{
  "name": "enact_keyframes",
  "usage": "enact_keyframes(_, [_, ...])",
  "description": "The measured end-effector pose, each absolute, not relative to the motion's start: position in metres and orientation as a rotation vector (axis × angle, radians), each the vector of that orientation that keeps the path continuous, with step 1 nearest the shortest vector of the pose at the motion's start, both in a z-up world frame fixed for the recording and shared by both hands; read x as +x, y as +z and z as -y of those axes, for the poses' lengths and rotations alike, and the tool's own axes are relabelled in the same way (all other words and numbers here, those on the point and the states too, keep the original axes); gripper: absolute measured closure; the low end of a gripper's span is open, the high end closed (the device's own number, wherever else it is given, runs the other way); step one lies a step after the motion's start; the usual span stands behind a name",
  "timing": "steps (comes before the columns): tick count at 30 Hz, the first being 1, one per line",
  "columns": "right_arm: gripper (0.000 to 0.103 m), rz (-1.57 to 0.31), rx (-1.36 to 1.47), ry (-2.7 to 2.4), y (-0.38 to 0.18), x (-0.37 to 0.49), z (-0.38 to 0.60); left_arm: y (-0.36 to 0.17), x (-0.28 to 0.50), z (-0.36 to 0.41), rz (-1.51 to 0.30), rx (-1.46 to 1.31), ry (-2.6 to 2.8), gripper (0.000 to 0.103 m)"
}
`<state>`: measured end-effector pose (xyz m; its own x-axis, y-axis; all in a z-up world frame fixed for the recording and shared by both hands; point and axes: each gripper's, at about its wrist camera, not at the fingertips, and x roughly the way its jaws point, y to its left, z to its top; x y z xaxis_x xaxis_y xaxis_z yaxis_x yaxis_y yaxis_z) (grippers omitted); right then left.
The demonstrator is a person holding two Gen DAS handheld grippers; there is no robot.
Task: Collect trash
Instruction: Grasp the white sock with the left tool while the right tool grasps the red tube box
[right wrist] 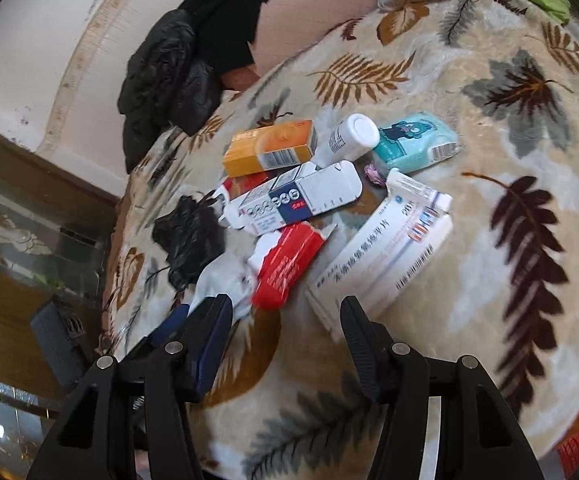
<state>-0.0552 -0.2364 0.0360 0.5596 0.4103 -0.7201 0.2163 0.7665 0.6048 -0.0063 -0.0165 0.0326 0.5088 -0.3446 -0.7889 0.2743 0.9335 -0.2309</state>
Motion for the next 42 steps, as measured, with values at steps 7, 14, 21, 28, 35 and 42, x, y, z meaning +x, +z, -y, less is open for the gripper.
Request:
enact_keyframes(7, [0.042, -1.009, 0.698, 0.108, 0.026, -0.029, 0.228, 0.028, -0.007, 0.013, -0.946, -0.066, -0.393, 0.08])
enact_keyframes(14, [0.071, -1.053, 0.662, 0.074, 0.003, -0.009, 0.209, 0.049, -0.031, -0.013, -0.849, -0.064, -0.324, 0.081])
enact_keyframes(21, [0.083, -0.932, 0.567, 0.081, 0.027, -0.052, 0.196, 0.066, -0.054, -0.012, -0.767, -0.043, -0.316, 0.081])
enact_keyframes(28, [0.083, -0.796, 0.462, 0.049, 0.058, -0.117, 0.203, 0.081, -0.091, -0.003, -0.713, -0.047, -0.351, 0.081])
enact_keyframes(35, [0.083, -0.711, 0.407, 0.045, 0.068, -0.165, 0.211, 0.087, -0.128, 0.011, -0.666, -0.002, -0.365, 0.081])
enact_keyframes(42, [0.083, -0.68, 0.452, 0.014, 0.07, -0.178, 0.235, 0.087, -0.139, 0.026, -0.634, 0.051, -0.367, 0.081])
